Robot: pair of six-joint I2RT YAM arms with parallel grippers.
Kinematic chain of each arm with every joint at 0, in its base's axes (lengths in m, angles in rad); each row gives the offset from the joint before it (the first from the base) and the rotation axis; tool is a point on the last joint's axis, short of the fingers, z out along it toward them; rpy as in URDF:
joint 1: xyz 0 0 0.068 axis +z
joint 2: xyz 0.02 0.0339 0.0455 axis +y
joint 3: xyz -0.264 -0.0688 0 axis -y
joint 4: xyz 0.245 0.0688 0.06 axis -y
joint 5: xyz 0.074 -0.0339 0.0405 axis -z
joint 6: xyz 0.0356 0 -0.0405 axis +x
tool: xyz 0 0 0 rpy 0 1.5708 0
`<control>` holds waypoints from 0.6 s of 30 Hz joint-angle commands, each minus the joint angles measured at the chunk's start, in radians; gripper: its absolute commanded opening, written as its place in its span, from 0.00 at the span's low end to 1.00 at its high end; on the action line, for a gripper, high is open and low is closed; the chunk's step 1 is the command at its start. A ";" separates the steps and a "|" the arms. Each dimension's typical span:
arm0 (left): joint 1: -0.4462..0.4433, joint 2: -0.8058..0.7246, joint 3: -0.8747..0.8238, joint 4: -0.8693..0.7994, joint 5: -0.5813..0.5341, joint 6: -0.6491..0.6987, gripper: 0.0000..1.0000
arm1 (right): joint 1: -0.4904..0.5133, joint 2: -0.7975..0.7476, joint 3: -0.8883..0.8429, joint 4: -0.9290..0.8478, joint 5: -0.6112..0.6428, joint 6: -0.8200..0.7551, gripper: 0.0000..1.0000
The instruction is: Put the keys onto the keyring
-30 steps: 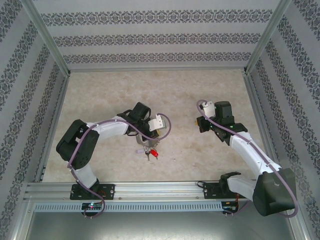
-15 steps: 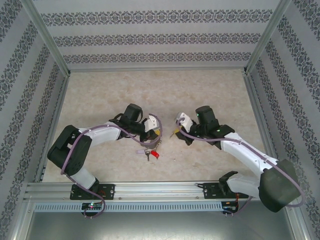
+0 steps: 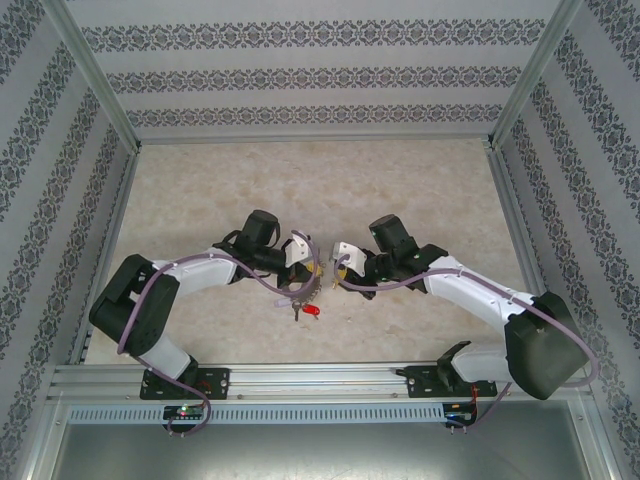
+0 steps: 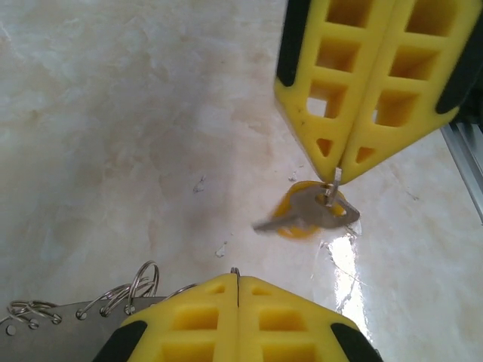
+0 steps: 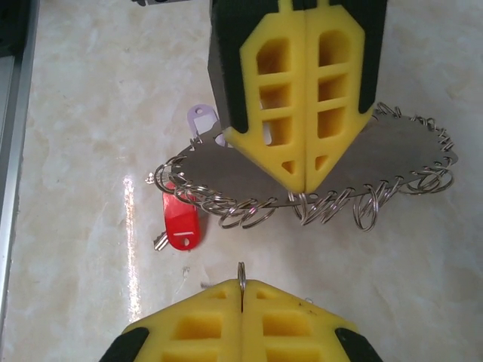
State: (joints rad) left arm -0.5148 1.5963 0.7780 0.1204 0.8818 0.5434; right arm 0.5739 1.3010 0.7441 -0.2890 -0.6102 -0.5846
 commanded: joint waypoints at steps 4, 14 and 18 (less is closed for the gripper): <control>0.007 0.094 0.058 0.075 -0.116 -0.098 0.12 | -0.025 -0.051 -0.004 -0.011 0.063 -0.055 0.00; 0.008 0.109 0.064 0.056 -0.127 -0.106 0.28 | -0.101 -0.136 0.034 -0.086 0.254 0.000 0.00; 0.008 0.077 0.055 0.011 -0.146 -0.078 0.29 | -0.103 -0.150 0.068 -0.147 0.284 -0.019 0.00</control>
State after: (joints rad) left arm -0.5148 1.7004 0.8207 0.1570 0.7471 0.4553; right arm 0.4747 1.1770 0.7666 -0.3706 -0.3695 -0.6022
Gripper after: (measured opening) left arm 0.288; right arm 0.050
